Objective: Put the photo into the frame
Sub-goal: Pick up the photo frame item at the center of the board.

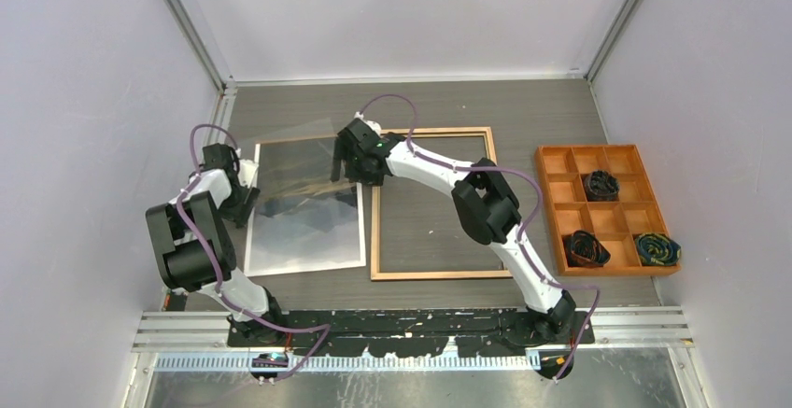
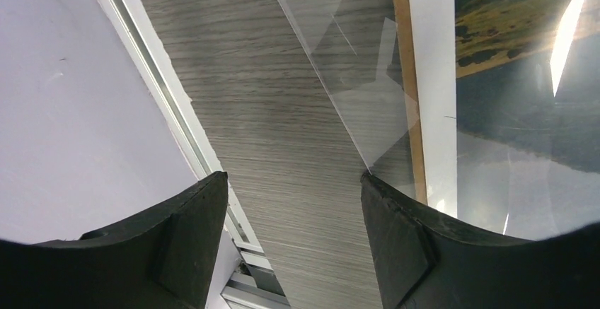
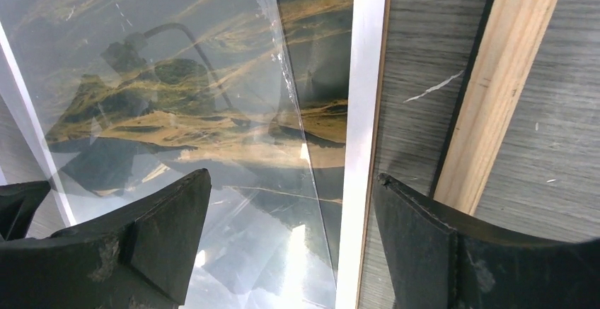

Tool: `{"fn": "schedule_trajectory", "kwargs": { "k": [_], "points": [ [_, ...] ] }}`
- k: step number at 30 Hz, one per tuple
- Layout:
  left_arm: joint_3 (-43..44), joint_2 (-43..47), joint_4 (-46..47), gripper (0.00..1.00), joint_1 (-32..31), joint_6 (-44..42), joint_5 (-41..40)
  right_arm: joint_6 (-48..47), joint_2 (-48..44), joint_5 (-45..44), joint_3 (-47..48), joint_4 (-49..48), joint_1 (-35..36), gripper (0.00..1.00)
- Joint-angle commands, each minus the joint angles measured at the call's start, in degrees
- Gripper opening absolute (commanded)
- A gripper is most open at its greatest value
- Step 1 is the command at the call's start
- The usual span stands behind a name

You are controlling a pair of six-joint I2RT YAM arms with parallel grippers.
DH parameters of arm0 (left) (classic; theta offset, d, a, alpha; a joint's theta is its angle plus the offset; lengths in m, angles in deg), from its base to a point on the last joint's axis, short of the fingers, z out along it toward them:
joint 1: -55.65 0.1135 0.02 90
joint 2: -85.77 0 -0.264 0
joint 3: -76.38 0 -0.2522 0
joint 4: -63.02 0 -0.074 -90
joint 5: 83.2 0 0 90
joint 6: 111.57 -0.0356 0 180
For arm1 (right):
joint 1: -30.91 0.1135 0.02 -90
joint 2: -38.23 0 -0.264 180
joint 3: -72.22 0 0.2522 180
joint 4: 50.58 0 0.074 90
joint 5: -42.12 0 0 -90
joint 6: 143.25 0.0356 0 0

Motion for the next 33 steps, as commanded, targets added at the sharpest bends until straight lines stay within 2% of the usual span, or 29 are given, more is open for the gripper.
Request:
{"fn": "schedule_trajectory", "kwargs": {
  "k": [1,15,20,23,33],
  "points": [
    [-1.51,-0.58,-2.91,0.72,-1.98,3.23,5.41,0.69,-0.04,-0.19,1.95,0.42,-0.32,0.88],
    [-3.18,-1.11,-2.55,0.71,-3.06,3.76,4.96,3.6,-4.56,1.75,-6.55,-1.23,4.2,0.78],
    [-3.31,-1.33,-2.5,0.7,-3.15,3.75,4.98,2.15,-5.79,-3.72,-5.57,3.72,5.09,0.78],
    [-3.27,-1.36,-2.57,0.7,-3.15,3.76,5.02,1.94,-5.95,-5.72,-4.92,6.8,5.15,0.81],
    [-3.31,-1.4,-2.74,0.7,-3.27,3.41,4.9,4.53,-8.81,-2.3,-7.35,9.32,6.43,0.81]
  ]
}}
